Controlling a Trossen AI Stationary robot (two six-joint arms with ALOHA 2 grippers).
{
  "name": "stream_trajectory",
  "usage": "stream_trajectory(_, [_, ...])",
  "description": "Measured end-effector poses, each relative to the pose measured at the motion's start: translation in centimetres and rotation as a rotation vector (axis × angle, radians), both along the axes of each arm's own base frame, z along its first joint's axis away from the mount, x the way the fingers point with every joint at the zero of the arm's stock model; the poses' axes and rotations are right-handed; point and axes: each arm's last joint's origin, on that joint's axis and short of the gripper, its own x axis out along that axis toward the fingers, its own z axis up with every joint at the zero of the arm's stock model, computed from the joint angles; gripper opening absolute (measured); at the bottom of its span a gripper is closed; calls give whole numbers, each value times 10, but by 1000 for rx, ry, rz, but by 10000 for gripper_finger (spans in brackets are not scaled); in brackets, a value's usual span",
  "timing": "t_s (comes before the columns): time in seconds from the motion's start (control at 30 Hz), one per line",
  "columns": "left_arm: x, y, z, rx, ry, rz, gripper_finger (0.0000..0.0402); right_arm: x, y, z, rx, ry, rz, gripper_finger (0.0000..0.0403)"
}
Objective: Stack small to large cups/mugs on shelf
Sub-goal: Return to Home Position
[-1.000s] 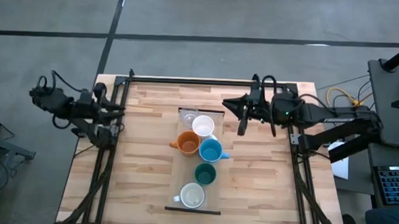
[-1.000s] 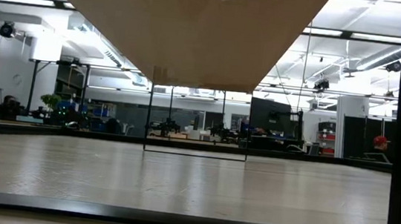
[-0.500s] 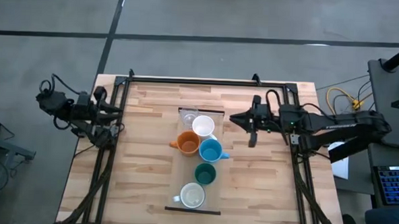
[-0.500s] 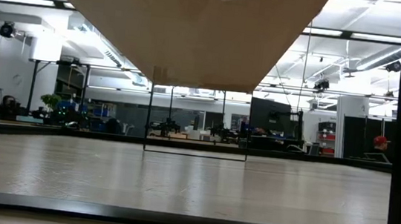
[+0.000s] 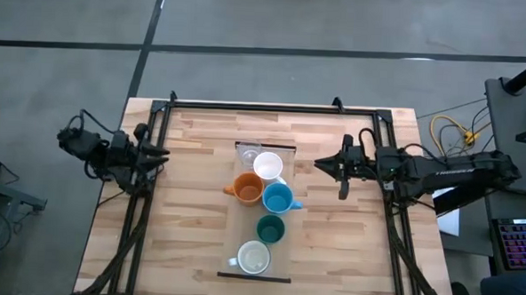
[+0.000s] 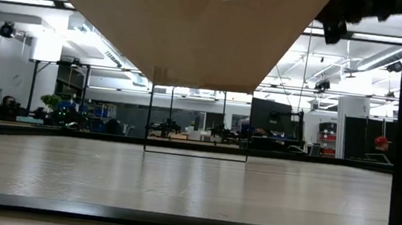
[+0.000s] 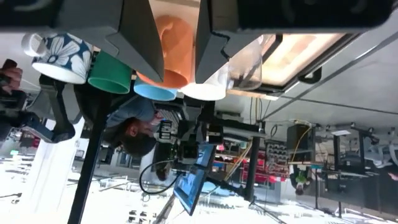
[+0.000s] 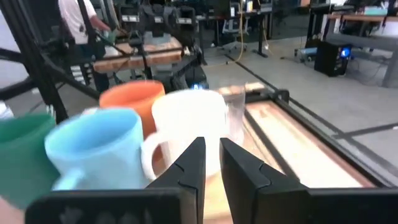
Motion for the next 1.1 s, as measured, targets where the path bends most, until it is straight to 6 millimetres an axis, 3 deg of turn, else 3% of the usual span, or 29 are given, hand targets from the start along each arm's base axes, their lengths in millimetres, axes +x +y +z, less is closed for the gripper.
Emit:
stream_trajectory(0.23, [7,-4,-21,1,16,2,77,-7,0,-36,5,22,-1,40])
stream_trajectory(0.43, [15,-8,-34,17,45,2,77,-13,-1,-62,20,-69,-1,40])
stream_trajectory(0.77, [15,-9,-42,44,90,-7,77,-27,-2,-105,120,-39,-17,40])
stream_trajectory(0.97, [20,-12,-54,29,115,-13,77,-37,-2,-114,106,-137,-13,40])
stream_trajectory(1.1, [24,-14,-60,4,110,-14,77,-39,-2,-108,48,-214,0,40])
